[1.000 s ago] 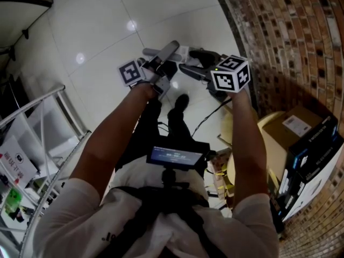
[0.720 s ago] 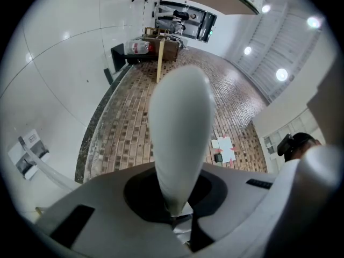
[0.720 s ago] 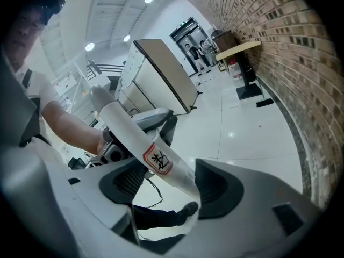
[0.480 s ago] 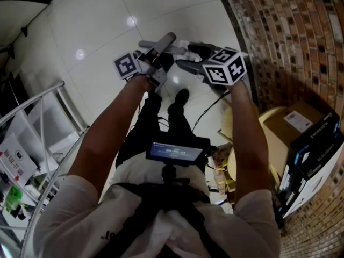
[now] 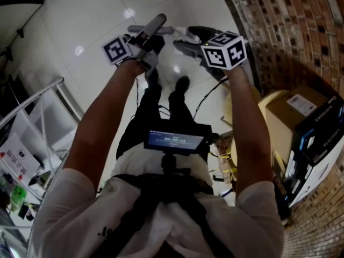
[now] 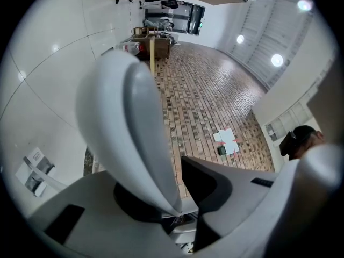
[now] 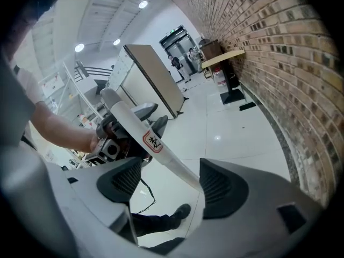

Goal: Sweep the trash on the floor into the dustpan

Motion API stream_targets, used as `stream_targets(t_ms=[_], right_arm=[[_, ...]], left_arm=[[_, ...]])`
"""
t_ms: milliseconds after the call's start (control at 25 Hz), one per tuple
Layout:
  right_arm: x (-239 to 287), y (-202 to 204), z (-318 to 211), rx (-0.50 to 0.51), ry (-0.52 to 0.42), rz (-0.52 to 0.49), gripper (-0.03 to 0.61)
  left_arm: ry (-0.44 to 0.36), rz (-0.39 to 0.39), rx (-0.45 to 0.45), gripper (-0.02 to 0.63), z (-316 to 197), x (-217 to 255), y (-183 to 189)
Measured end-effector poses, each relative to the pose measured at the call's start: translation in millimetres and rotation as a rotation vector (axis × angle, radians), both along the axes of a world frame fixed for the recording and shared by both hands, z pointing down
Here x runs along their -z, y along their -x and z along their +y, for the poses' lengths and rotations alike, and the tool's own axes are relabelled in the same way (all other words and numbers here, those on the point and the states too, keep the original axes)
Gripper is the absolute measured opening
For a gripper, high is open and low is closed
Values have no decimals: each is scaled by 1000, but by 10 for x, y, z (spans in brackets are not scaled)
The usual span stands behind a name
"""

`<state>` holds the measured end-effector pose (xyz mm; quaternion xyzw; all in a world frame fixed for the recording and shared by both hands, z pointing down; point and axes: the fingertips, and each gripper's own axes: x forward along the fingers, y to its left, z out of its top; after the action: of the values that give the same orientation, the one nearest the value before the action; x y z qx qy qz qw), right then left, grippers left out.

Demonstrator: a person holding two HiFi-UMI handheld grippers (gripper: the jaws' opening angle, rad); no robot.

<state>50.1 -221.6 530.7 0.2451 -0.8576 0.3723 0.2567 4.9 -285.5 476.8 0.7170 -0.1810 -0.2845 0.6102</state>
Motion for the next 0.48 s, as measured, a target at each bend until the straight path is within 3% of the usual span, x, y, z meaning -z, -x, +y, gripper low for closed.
stream_targets(t_ms=[200,480], right_arm=[[-1,-127,78,-43,-5,4,342],[7,-254,145,-104,-11,1,362]], left_arm=[[3,-22,1,129,52,-36,-29],[5,-56,30,130,92,-82,8]])
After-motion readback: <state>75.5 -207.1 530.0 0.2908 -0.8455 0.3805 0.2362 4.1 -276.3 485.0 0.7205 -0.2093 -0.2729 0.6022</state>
